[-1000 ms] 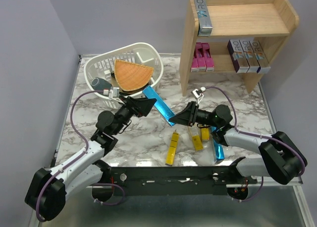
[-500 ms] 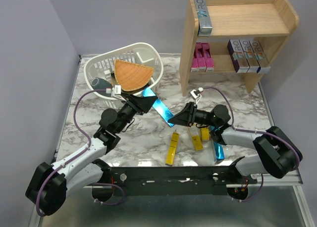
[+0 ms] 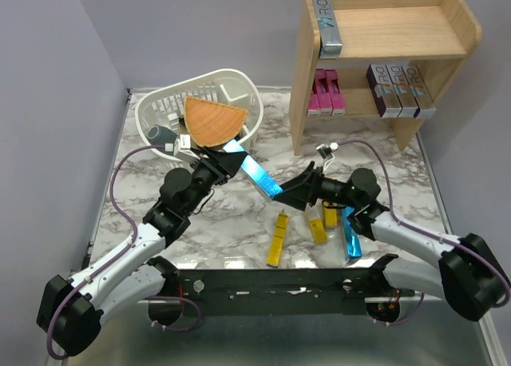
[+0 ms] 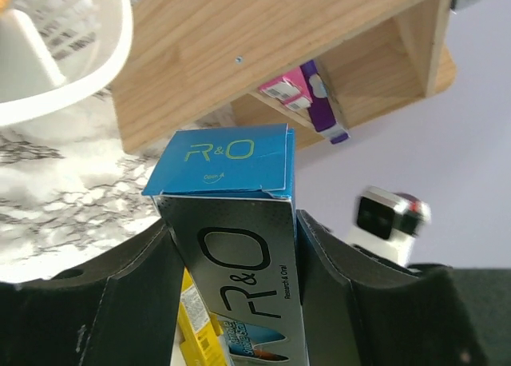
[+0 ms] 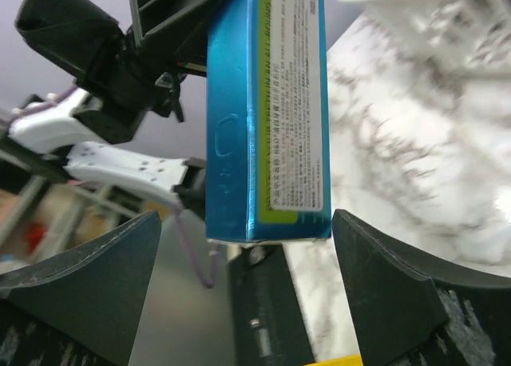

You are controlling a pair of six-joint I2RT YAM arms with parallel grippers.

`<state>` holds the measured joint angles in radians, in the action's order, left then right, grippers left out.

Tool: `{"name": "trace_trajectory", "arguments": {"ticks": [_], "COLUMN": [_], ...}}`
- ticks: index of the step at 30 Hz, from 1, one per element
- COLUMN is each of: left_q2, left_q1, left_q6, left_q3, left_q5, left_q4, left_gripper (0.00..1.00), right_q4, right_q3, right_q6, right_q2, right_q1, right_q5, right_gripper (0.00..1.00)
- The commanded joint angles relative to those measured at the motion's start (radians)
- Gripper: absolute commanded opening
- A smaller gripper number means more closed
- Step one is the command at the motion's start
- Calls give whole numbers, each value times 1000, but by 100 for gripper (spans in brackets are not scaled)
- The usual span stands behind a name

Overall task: Place and organize the toothpastes onto the shelf
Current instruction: Pick up the toothpaste from the center of the board.

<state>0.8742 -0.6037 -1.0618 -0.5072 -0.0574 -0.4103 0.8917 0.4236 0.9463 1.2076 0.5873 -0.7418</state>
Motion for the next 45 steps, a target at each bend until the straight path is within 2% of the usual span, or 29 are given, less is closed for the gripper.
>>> {"name": "trace_trajectory", "arguments": {"ticks": [1, 6, 10, 13, 21, 29, 35, 40, 42, 45], "left_q2": [-38, -18, -3, 8, 19, 20, 32, 40, 39, 31], "left_q1": [1, -2, -2, -2, -2, -2, -4, -4, -4, -4], "left_q6": [-15, -65, -105, -112, -144, -170, -188, -193, -190, -173], "left_q3": [-73, -143, -159, -175, -188, -186, -183, -186, -186, -188], "left_q5": [-139, -163, -160, -141, -96, -64, -52, -47, -56, -78], "left_q4": [224, 343, 358, 360, 360, 343, 320, 311, 317, 329], "left_gripper": [39, 39, 39, 39, 38, 37, 37, 37, 40, 50], "right_q4": [-362, -439, -422, -367, -243, -129, -86, -73, -79, -115], "right_q3": [49, 60, 60, 37, -8, 0, 21, 15, 15, 23], "right_q6": [-404, -587, -690, -731, -794, -761, -735, -718, -704, -679], "right_q2": [-190, -284, -273, -247, -166, -76, -25, -20, -43, -85], "right_q1": [28, 112, 222, 243, 244, 244, 247, 247, 246, 246], "right_q5": [258, 433, 590, 677, 656, 564, 539, 526, 521, 525], "right_gripper": [97, 96, 96, 97, 96, 94, 83, 66, 56, 45]}}
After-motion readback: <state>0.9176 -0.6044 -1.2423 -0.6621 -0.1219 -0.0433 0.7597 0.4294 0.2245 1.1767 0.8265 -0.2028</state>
